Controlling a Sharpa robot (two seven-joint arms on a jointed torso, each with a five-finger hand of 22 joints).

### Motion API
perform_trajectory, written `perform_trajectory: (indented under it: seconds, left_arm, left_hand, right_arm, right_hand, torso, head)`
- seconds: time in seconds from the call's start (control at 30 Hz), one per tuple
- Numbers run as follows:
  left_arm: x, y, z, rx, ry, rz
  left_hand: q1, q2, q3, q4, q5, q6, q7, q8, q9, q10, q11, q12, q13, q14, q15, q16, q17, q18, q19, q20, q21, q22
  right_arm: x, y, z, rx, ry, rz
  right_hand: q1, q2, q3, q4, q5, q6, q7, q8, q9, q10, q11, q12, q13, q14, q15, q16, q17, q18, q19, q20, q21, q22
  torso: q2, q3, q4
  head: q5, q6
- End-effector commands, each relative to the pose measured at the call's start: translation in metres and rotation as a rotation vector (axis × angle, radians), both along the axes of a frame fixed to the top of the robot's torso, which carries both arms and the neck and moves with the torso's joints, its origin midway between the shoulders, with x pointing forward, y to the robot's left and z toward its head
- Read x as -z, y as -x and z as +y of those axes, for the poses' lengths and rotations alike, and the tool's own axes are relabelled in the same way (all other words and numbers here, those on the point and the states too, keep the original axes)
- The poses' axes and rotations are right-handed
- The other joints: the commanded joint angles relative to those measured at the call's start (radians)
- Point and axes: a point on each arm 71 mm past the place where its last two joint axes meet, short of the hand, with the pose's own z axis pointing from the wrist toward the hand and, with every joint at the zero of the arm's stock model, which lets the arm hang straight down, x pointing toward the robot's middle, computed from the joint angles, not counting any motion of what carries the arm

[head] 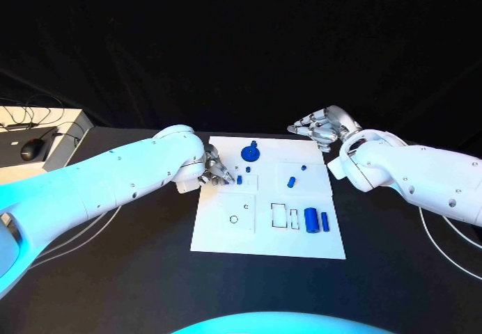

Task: Assemble the parts on the task board

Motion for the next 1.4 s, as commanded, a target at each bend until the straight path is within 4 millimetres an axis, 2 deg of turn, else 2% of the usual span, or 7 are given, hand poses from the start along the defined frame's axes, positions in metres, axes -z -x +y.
perform_trajectory:
  seconds: [0.03, 0.5, 0.87, 0.93, 1.17, 1.33, 1.4]
  left_arm:
    - [0.009, 0.004, -0.001, 0.000, -0.006, 0.030]
    - [0.009, 0.001, 0.006, -0.015, -0.013, 0.025]
    - [0.007, 0.001, 0.012, -0.020, -0.021, 0.020]
    - [0.007, 0.001, 0.013, -0.022, -0.020, 0.016]
    - [0.005, 0.002, 0.015, -0.027, -0.013, 0.005]
    - [0.005, 0.002, 0.015, -0.029, -0.007, 0.000]
    - [0.004, 0.002, 0.016, -0.031, -0.004, -0.001]
  left_hand:
    - [0.006, -0.005, -0.020, 0.011, -0.006, 0.003, -0.002, 0.000, -0.001, -0.001, -0.001, 0.002, 0.002, 0.003, 0.000, -0.002, -0.002, -0.013, 0.003, -0.003, 0.002, -0.001]
    - [0.010, -0.015, -0.095, 0.056, -0.010, 0.008, -0.001, 0.005, 0.002, -0.002, -0.001, 0.005, 0.003, 0.003, 0.000, 0.000, -0.003, -0.013, 0.005, -0.004, 0.002, -0.001]
    - [0.029, -0.022, -0.254, 0.108, -0.019, 0.013, 0.001, 0.013, 0.007, -0.001, 0.002, 0.009, 0.003, 0.003, 0.002, 0.001, -0.003, -0.012, 0.007, -0.004, 0.005, 0.002]
    - [0.047, 0.012, -0.393, 0.117, -0.016, 0.013, 0.002, 0.018, 0.010, -0.001, 0.002, 0.010, 0.003, 0.002, 0.004, 0.001, -0.003, -0.012, 0.007, -0.003, 0.004, 0.002]
    - [0.060, 0.016, -0.455, 0.154, -0.020, 0.012, 0.004, 0.019, 0.010, -0.001, 0.004, 0.012, 0.002, 0.003, 0.003, 0.003, -0.002, -0.012, 0.008, -0.003, 0.007, 0.005]
    - [0.055, 0.065, -0.606, 0.127, -0.025, 0.008, 0.004, 0.018, 0.010, -0.002, 0.004, 0.013, 0.002, 0.003, 0.003, 0.003, -0.003, -0.012, 0.008, -0.003, 0.006, 0.005]
    - [0.055, 0.076, -0.631, 0.121, -0.027, 0.008, 0.005, 0.018, 0.009, -0.002, 0.004, 0.013, 0.001, 0.003, 0.003, 0.002, -0.004, -0.011, 0.008, -0.002, 0.006, 0.005]
  right_arm:
    - [0.000, 0.000, 0.001, -0.014, 0.006, -0.002]
    - [0.000, 0.001, 0.000, -0.013, 0.006, -0.003]
    - [0.000, 0.001, -0.001, -0.010, 0.007, -0.004]
    - [0.000, 0.001, -0.002, -0.009, 0.007, -0.004]
    - [0.000, 0.001, -0.002, -0.008, 0.007, -0.004]
    - [0.000, 0.001, -0.003, -0.007, 0.008, -0.004]
    - [0.000, 0.001, -0.003, -0.007, 0.008, -0.004]
  right_hand:
    - [0.000, 0.008, -0.001, -0.005, 0.003, 0.000, 0.009, -0.005, 0.001, -0.001, -0.004, -0.005, 0.002, -0.003, -0.005, -0.001, 0.001, 0.007, 0.050, -0.007, -0.001, 0.124]
    - [0.000, 0.008, -0.001, -0.005, 0.003, 0.000, 0.009, -0.005, 0.001, -0.001, -0.004, -0.005, 0.002, -0.003, -0.005, -0.001, 0.001, 0.007, 0.050, -0.007, -0.001, 0.124]
    - [0.003, 0.008, 0.000, -0.007, 0.003, 0.000, 0.009, -0.005, 0.001, -0.001, -0.004, -0.007, 0.000, -0.003, -0.006, -0.004, -0.001, 0.007, 0.050, -0.007, -0.003, 0.123]
    - [0.003, 0.008, 0.000, -0.007, 0.003, 0.000, 0.009, -0.005, 0.001, -0.001, -0.004, -0.007, 0.000, -0.003, -0.006, -0.004, -0.001, 0.007, 0.050, -0.007, -0.003, 0.123]
    - [0.003, 0.008, 0.000, -0.007, 0.003, 0.000, 0.009, -0.005, 0.001, -0.001, -0.004, -0.007, 0.000, -0.003, -0.006, -0.004, -0.001, 0.007, 0.050, -0.007, -0.003, 0.123]
    - [0.003, 0.008, 0.000, -0.007, 0.003, 0.000, 0.009, -0.005, 0.001, -0.001, -0.004, -0.007, 0.000, -0.003, -0.006, -0.004, -0.001, 0.007, 0.050, -0.007, -0.003, 0.123]
    - [0.003, 0.008, 0.000, -0.007, 0.003, 0.000, 0.009, -0.005, 0.001, -0.001, -0.004, -0.007, 0.000, -0.003, -0.006, -0.004, -0.001, 0.007, 0.050, -0.007, -0.003, 0.123]
  torso:
    - [0.001, 0.0004, -0.0002]
    - [0.001, 0.0008, -0.0014]
    - [0.001, -0.0002, -0.0002]
    - [0.000, -0.0009, 0.0000]
    - [0.000, 0.0002, -0.0001]
    - [0.000, -0.0003, 0.0001]
    - [0.000, 0.0000, -0.0004]
  head:
    - [0.000, 0.000]
    - [-0.001, 0.001]
    - [-0.003, 0.002]
    - [-0.004, 0.002]
    - [-0.002, 0.002]
    - [-0.002, 0.003]
    - [-0.001, 0.003]
